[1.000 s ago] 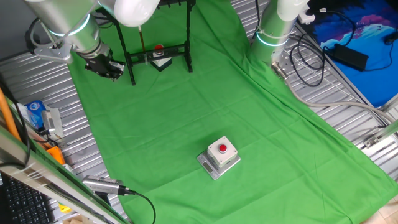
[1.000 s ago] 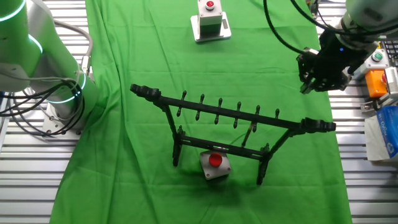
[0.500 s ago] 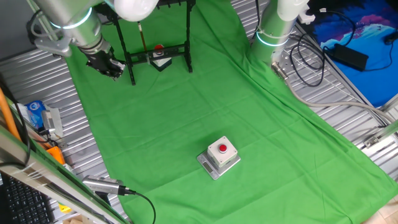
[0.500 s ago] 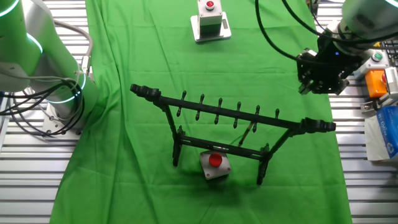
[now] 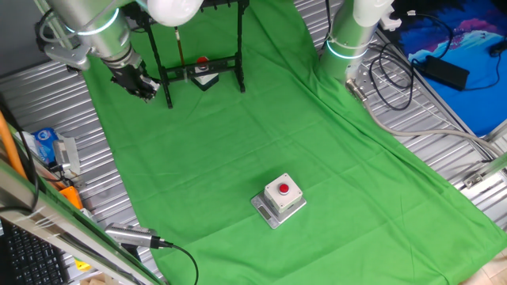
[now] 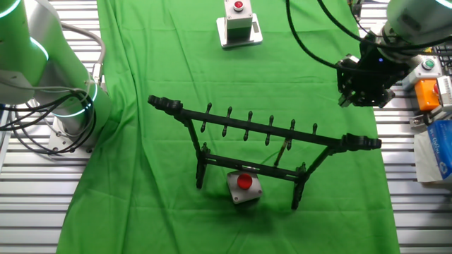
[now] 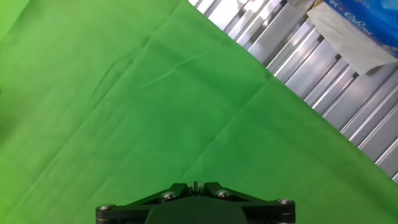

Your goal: Place the brush on the pen rack

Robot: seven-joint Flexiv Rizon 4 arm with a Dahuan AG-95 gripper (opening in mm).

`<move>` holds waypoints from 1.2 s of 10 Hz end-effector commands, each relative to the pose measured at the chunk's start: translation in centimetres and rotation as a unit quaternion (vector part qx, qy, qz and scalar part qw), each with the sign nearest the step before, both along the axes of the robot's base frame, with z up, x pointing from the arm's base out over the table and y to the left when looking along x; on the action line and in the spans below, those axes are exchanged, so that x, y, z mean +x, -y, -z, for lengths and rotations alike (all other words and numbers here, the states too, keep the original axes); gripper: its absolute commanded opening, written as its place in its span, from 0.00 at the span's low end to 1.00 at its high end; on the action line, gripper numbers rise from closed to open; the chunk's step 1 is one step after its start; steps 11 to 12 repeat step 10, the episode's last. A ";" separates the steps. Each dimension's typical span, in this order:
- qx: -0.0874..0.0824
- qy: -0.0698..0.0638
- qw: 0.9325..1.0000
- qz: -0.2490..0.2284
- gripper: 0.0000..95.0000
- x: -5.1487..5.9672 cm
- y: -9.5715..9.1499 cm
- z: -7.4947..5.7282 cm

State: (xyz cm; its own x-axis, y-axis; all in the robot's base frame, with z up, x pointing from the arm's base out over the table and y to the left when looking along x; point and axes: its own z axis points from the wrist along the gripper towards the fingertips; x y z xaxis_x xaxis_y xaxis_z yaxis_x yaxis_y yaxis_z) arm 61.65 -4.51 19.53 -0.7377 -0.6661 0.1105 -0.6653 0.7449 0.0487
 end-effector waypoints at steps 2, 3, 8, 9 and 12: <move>0.009 0.027 1.000 0.006 0.00 2.3 0.1 2.7; 0.009 0.030 0.999 0.006 0.00 2.8 0.4 3.0; -0.003 0.011 1.000 0.000 0.00 2.8 0.8 3.0; -0.004 0.011 1.000 0.002 0.00 2.7 0.8 3.0; -0.004 0.012 1.000 0.005 0.00 2.6 0.8 3.1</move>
